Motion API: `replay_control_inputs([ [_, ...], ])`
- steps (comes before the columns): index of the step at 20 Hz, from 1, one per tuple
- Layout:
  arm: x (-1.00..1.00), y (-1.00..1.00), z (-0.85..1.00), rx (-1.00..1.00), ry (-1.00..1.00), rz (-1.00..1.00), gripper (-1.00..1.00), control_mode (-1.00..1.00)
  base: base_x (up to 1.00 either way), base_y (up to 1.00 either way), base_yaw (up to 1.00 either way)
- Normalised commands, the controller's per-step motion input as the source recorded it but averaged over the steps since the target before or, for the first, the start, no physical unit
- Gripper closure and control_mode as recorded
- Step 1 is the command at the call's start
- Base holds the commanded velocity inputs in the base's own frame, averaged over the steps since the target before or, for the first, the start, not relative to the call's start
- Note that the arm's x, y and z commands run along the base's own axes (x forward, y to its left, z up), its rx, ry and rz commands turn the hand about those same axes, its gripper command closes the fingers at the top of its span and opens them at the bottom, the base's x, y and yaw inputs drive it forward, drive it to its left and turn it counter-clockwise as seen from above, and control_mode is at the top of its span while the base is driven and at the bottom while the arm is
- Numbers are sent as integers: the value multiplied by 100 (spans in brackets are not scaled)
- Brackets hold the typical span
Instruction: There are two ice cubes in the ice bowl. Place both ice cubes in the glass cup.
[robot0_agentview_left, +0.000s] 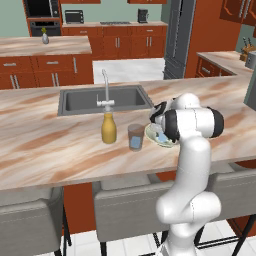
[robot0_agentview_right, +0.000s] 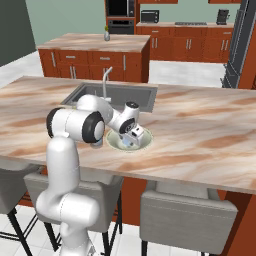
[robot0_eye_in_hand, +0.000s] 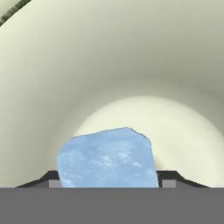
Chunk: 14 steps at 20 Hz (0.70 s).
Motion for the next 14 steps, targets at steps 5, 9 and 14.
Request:
replay_control_inputs([
  [5,0,3,51,0,-2,-1,100,-100,0,0,0],
  [9,-1,16,100,0,0,-5,100,-100,0,0,0],
  [14,0,66,100,-2,9,-3,100,-100,0,0,0],
])
